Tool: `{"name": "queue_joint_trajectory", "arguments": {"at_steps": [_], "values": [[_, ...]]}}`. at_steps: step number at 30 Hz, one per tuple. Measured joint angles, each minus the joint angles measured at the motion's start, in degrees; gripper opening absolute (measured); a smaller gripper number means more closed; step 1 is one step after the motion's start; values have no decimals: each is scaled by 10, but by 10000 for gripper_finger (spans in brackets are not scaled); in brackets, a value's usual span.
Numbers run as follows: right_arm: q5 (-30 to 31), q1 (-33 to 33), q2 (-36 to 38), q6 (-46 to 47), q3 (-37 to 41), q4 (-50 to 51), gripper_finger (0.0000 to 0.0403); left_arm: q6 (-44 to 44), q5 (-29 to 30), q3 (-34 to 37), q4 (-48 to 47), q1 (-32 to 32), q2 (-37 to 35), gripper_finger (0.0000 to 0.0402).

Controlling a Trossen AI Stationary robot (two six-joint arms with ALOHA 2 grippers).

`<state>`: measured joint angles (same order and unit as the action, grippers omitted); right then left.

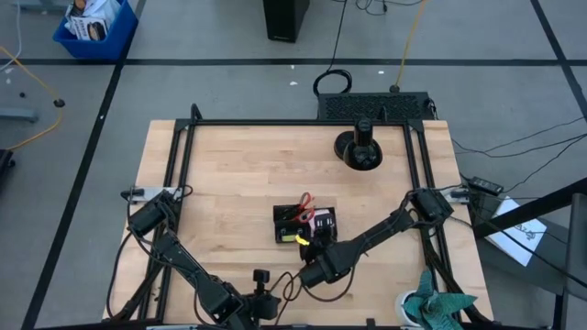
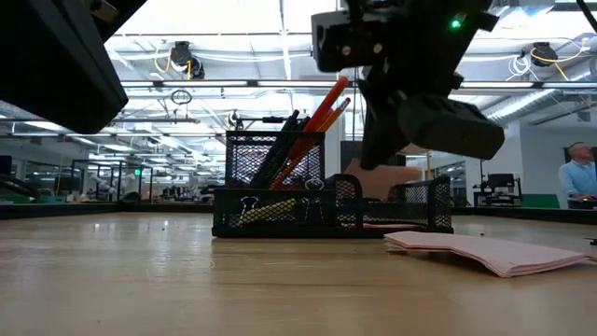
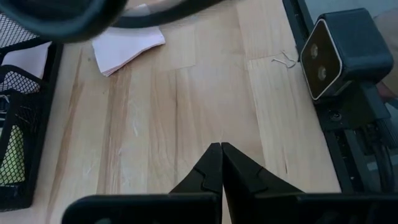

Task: Pick and place office supplies into organizer
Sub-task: Put the top pink sticky notes into the black desk organizer, then adjust the black desk organizer on the table

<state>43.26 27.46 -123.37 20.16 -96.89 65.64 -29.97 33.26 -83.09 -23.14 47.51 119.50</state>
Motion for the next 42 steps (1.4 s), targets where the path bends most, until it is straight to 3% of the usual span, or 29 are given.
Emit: {"name": "queue_joint_trajectory", "arguments": {"at_steps": [14,21,34,42], "values": [[-2,-25,0,-22,77,-67,0,-3,-2,0,-1,2,-1,5],[-71,-31,0,-29,93,-101,3,-1,-3,0,-3,1,-1,5],[-89,-25,4,-8,94,-109,106,-5,-3,0,-4,1,-1,5],[-91,-16,57,43,93,-91,168,-5,-3,0,-4,0,-1,5]]}}
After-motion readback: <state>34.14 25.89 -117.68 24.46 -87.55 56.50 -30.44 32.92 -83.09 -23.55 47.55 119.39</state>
